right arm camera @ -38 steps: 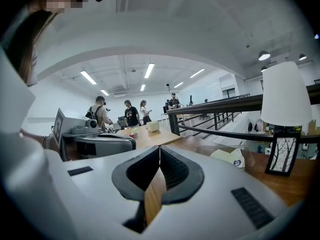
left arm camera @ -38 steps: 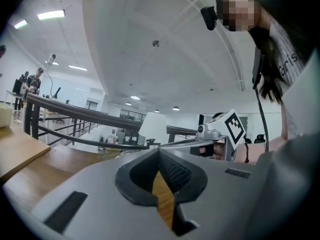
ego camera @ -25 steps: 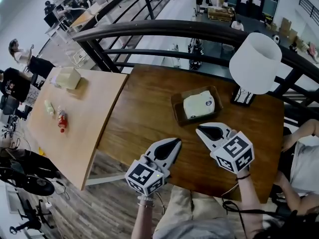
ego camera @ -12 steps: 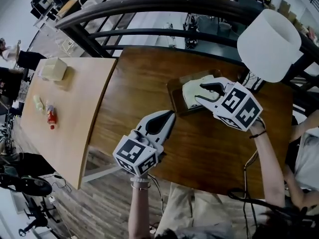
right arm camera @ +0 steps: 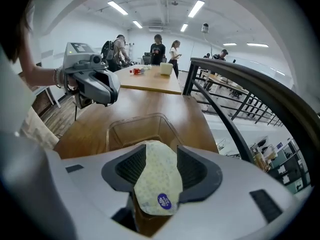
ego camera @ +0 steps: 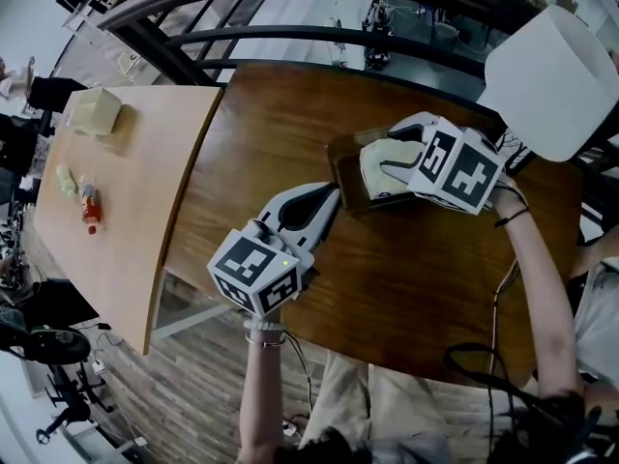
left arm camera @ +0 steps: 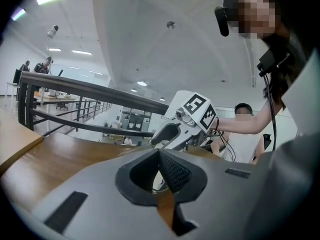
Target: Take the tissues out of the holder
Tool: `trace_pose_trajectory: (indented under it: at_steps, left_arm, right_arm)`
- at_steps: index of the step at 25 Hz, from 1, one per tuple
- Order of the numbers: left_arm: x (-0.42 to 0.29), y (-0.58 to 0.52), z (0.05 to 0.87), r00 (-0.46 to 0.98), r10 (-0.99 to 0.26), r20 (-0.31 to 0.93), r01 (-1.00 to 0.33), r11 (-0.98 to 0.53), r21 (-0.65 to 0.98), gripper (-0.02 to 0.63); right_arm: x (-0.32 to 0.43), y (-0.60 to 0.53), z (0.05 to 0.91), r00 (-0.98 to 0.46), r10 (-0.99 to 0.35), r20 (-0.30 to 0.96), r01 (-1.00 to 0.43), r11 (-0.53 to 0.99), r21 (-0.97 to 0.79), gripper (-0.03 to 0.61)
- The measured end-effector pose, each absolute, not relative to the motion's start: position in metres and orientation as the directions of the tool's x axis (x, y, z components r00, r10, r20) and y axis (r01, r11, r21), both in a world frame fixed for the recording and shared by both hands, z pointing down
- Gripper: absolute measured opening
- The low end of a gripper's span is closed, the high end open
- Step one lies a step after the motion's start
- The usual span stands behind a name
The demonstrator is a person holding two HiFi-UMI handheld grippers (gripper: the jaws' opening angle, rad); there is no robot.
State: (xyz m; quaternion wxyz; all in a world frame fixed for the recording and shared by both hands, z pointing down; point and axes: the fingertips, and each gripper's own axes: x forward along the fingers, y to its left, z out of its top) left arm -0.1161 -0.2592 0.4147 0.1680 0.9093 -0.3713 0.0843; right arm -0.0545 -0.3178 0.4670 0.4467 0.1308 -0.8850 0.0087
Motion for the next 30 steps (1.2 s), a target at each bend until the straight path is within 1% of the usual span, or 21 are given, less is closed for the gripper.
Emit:
trace_pose_trajectory:
  at_steps: [8, 14, 15, 16, 17, 20, 30]
  left_arm:
    - [-0.114, -0.275, 0.42, 0.716, -0.638, 0.284, -0.698, -0.67, 0.253, 0.008]
    - [-0.114, -0.275, 0.424, 0.71, -0.641, 0.293, -0.704, -0.662, 0.258, 0.008]
    - [-0.115, -0.274, 0.425, 0.707, -0.643, 0.294, -0.706, -0.66, 0.257, 0.008]
    - [-0.116, -0.274, 0.426, 0.705, -0.644, 0.297, -0.709, -0.658, 0.256, 0.008]
    - [-0.116, -0.273, 0.427, 0.703, -0.645, 0.299, -0.71, -0.656, 0.255, 0.008]
    - [-0.118, -0.27, 0.429, 0.7, -0.647, 0.303, -0.714, -0.651, 0.259, 0.008]
    - [-0.116, -0.266, 0.424, 0.7, -0.649, 0.296, -0.713, -0.652, 0.258, 0.008]
  right_arm:
    - [-0.058, -0.32, 0.493, -0.474, -0.154, 0.867, -0.146, 0.985, 0.096, 0.176]
    - [-0.052, -0.319, 0.519, -0.337, -0.143, 0.93, -0.057, 0.99, 0.131, 0.169]
    - [-0.051, -0.32, 0.522, -0.317, -0.157, 0.936, -0.045, 0.988, 0.15, 0.115]
    - [-0.05, -0.32, 0.524, -0.302, -0.173, 0.938, -0.03, 0.985, 0.172, 0.028]
    - [-0.048, -0.321, 0.526, -0.295, -0.181, 0.938, -0.018, 0.983, 0.184, 0.02]
    - [-0.048, -0.322, 0.526, -0.319, -0.169, 0.933, -0.036, 0.985, 0.166, 0.014]
    - [-0.052, -0.328, 0.493, -0.433, -0.193, 0.88, -0.127, 0.98, 0.152, 0.012]
